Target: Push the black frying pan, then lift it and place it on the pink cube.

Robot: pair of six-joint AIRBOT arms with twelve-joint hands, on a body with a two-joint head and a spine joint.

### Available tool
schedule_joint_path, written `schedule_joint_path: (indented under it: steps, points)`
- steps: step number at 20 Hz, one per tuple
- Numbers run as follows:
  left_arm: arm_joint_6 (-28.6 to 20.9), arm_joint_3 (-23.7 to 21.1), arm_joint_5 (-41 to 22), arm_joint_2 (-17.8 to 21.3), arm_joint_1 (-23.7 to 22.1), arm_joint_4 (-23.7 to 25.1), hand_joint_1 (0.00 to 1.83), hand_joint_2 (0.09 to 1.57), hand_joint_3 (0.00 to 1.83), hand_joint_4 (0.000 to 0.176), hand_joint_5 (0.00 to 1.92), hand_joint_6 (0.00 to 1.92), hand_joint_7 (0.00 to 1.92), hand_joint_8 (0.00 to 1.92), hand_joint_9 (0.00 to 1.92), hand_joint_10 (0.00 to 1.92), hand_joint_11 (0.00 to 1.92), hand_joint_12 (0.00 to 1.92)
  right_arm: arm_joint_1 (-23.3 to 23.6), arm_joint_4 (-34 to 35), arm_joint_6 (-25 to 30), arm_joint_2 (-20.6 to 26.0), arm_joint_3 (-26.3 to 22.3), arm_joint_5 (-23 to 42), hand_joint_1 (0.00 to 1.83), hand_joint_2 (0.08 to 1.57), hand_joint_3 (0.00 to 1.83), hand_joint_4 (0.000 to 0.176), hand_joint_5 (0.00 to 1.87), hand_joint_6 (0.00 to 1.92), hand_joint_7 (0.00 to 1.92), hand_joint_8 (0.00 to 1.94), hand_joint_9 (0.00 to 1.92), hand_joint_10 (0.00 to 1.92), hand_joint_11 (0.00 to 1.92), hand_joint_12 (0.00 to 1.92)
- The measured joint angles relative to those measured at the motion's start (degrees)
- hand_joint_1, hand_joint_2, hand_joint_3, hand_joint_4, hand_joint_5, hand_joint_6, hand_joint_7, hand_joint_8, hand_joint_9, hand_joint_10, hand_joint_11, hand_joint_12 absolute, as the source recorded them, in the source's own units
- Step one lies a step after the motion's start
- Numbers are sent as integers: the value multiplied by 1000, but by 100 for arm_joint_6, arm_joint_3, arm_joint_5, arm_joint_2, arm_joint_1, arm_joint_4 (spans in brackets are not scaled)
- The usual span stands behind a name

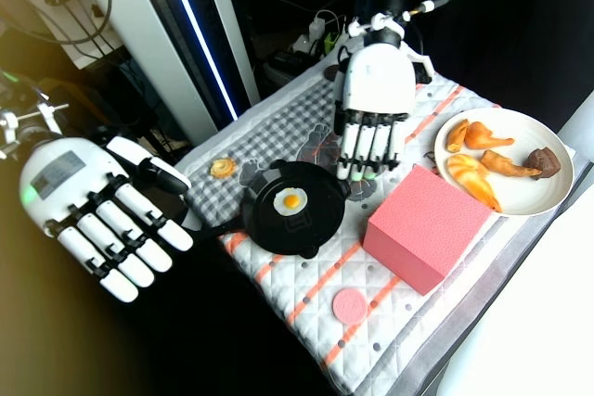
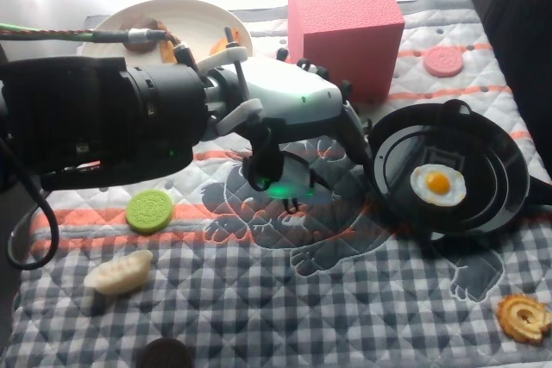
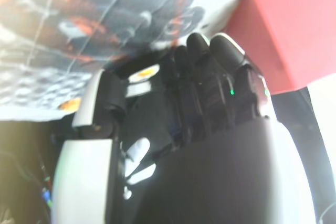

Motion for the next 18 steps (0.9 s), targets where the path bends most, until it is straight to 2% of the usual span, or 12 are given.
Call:
schedule_joint_path:
  steps: [1, 2, 4, 5, 6, 8, 10, 11, 13, 15, 17, 18]
  points:
    - [-2, -11, -61, -7, 2, 2, 949, 1189, 3, 8, 769, 102, 573, 2, 473, 183, 0, 1397, 0, 2, 0, 0, 2, 0, 267, 1249, 0, 12, 0, 0, 0, 0, 0, 0, 0, 0]
    - [-2, -11, -74, -11, 7, 0, 921, 1192, 4, 34, 700, 80, 469, 0, 416, 132, 0, 1273, 0, 2, 0, 0, 2, 0, 272, 1257, 1, 3, 0, 0, 0, 0, 0, 0, 0, 0]
    - [0, -28, -114, -15, 20, 4, 893, 1192, 3, 7, 646, 56, 475, 8, 421, 111, 0, 1273, 0, 0, 0, 0, 2, 0, 286, 1251, 0, 19, 0, 0, 0, 0, 0, 0, 0, 0]
    - [0, -61, -120, -2, 26, 4, 904, 1192, 2, 9, 656, 58, 554, 31, 481, 126, 0, 1312, -2, 0, 0, 0, 2, 0, 269, 1242, 0, 18, 0, 0, 0, 0, 0, 0, 0, 0]
    - [-2, -151, -151, 68, 42, 4, 868, 1245, 19, 0, 675, 63, 591, 32, 529, 144, 0, 1391, 0, -2, 0, 0, 2, 4, 263, 1236, 0, 23, 0, 0, 0, 0, 0, 0, 0, 0]
    - [-2, -326, -267, 299, 61, 7, 879, 1252, 3, 0, 699, 38, 725, 28, 615, 325, 69, 1448, 0, 0, 0, 0, 2, -2, 280, 1224, 0, 28, 0, 0, 0, 0, 0, 0, 0, 0]
    - [0, -385, -326, 520, 201, 11, 791, 1259, 1, 0, 704, 33, 696, 3, 542, 482, 46, 1503, 0, 15, 2, 0, 2, 2, 283, 1236, 0, 4, 0, 0, 0, 0, 0, 0, 39, 19]
    - [0, -382, -166, 549, 264, 72, 803, 1252, 0, 0, 716, 60, 650, 0, 459, 567, 23, 1559, 0, 7, 7, 0, 2, 0, 271, 1244, 2, 0, 0, 0, 0, 0, 0, 0, 46, 27]
    - [0, -372, 0, 516, 297, 195, 836, 1263, 4, 0, 687, 59, 578, 0, 390, 568, 0, 1547, 0, -20, 7, -2, 2, 2, 251, 1250, 1, 0, 0, 0, 0, 0, 0, 0, 1, 443]
    - [2, -348, 4, 455, 284, 286, 852, 1231, 0, 0, 665, 28, 552, 0, 455, 342, 0, 1408, 0, -17, 7, -2, 2, 2, 259, 1237, 1, 0, 0, 0, 0, 0, 0, 0, 0, 289]
    - [0, -350, -31, 402, 278, 304, 835, 1230, 0, 0, 595, 2, 522, 0, 488, 126, 0, 1267, 0, 28, 7, -2, 2, -2, 265, 1249, 0, 0, 0, 0, 0, 0, 0, 0, 0, 21]
    - [-2, -354, -55, 400, 278, 304, 829, 1238, 3, 0, 556, 3, 477, 1, 453, 78, 0, 1144, -2, 31, 7, -2, 2, 4, 261, 1247, 0, 0, 0, 0, 0, 0, 0, 0, 4, 6]
